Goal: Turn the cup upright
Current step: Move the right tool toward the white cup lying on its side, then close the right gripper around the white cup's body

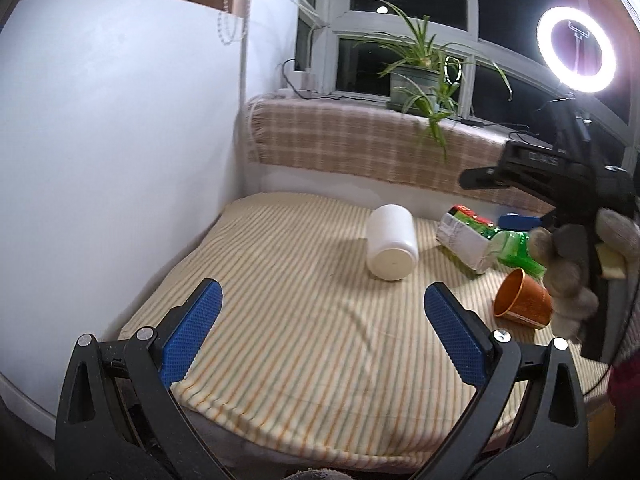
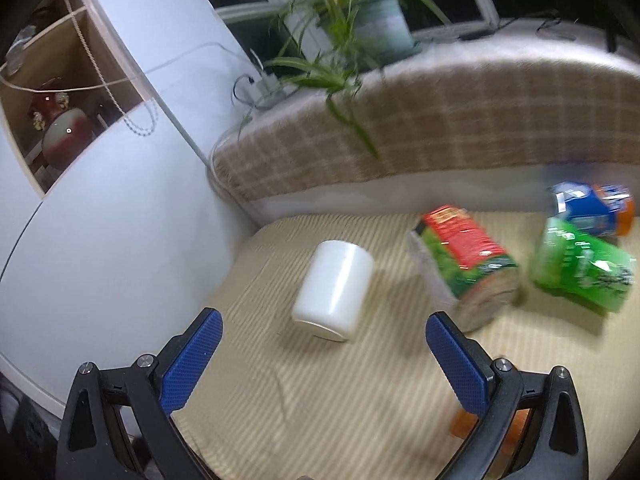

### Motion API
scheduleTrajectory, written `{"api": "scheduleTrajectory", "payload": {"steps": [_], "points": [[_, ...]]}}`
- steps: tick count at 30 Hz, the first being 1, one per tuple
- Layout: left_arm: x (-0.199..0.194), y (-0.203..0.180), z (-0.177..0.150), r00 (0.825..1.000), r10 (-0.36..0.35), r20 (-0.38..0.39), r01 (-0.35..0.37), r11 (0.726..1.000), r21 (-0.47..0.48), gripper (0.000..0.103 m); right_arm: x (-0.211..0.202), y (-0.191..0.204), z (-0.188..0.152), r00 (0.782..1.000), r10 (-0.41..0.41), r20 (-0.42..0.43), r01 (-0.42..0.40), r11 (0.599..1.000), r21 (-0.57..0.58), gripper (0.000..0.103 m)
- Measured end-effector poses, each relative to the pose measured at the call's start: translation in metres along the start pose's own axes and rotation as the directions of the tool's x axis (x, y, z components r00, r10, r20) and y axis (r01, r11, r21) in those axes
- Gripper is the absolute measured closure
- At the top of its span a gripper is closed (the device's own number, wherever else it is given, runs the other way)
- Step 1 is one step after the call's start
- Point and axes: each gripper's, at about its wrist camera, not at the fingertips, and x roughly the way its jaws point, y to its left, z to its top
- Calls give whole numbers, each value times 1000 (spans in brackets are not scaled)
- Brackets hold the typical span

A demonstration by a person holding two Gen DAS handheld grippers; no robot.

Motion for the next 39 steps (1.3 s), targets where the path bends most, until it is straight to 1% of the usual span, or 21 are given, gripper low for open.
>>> {"api": "scheduleTrajectory", "payload": {"steps": [4,8,12,17,19,25,28,32,36,39], "points": [[-1,13,-1,1000,16,0,-16,1000,-19,0,34,10,11,999,-8,-50,8,1000,5,0],[-4,24,-1,1000,30,-1,-30,999,-36,0,71,15,19,992,-55,-111,57,998,12,3],[-3,40,-3,999,49,-6,-49,997,-59,0,108,16,23,981,-100,-164,106,994,31,6],[-3,53,-4,998,64,-9,-64,995,-78,0,141,18,27,962,-177,-206,183,983,11,9],[-2,55,-4,998,66,-10,-67,994,-84,0,150,16,28,955,-198,-223,206,979,11,10],[1,59,-5,998,65,-16,-66,994,-91,0,172,12,25,935,-224,-275,236,972,11,12],[3,59,-5,998,64,-16,-65,994,-91,0,179,10,24,927,-236,-292,248,969,6,16],[3,58,-4,998,65,-14,-66,994,-91,0,182,9,27,923,-229,-308,245,970,12,24],[1,55,-4,998,63,-5,-63,994,-86,0,178,8,27,925,-215,-313,228,974,6,25],[0,52,-2,998,61,0,-60,995,-82,0,170,10,25,931,-202,-305,211,978,-6,25]]}}
